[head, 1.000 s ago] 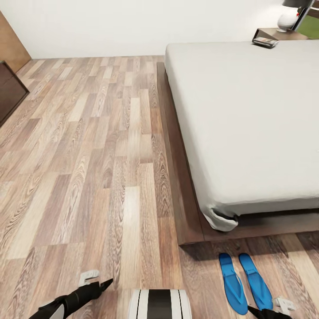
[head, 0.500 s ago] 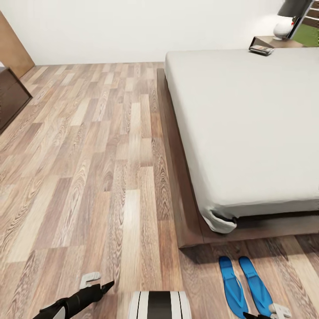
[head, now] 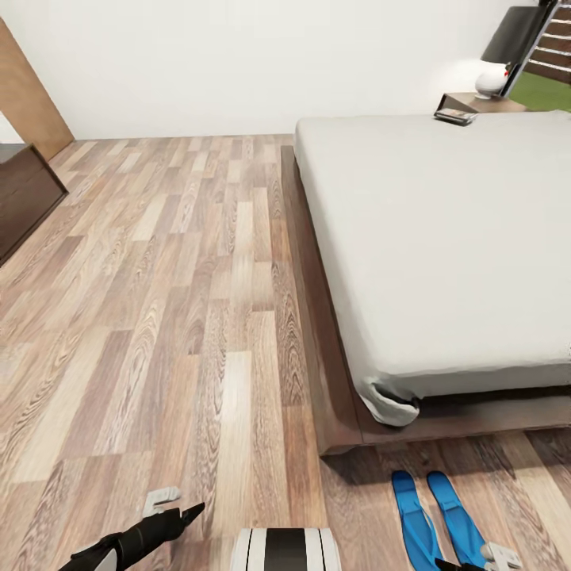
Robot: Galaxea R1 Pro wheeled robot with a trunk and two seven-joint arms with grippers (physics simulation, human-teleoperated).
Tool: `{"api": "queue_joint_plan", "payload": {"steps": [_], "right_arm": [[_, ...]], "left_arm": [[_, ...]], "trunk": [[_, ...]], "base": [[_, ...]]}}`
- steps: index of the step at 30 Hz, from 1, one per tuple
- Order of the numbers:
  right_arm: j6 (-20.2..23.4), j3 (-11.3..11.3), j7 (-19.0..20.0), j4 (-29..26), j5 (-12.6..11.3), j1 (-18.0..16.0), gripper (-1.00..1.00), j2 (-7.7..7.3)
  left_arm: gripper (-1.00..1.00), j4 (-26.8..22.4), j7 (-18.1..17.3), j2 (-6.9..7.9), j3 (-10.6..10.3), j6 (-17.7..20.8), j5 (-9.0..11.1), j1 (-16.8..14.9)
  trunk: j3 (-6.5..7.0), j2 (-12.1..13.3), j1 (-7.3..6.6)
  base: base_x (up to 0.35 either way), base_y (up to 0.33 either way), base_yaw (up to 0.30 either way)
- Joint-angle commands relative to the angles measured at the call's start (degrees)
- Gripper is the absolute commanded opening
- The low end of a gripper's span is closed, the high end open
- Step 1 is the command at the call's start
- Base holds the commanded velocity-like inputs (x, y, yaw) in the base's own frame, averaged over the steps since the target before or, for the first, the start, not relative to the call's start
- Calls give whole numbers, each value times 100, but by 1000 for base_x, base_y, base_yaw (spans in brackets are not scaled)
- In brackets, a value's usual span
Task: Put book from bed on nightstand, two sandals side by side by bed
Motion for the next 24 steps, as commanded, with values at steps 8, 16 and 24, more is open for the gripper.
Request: {"api": "queue_joint_plan", "payload": {"steps": [8, 16, 24], "right_arm": [[10, -49, 21, -4, 55, -1, 100, 0], [10, -49, 21, -4, 56, -1, 100, 3], [10, -49, 21, -3, 55, -1, 100, 4]], "left_arm": [[100, 4, -22, 1, 3, 10, 17, -1], [100, 3, -22, 1, 3, 10, 17, 0], [100, 3, -22, -6, 3, 10, 17, 1]], "trunk": [[174, 10, -21], [352, 20, -42], [529, 31, -63]], "base": [[0, 0, 0], [0, 0, 0], [0, 0, 0]]}}
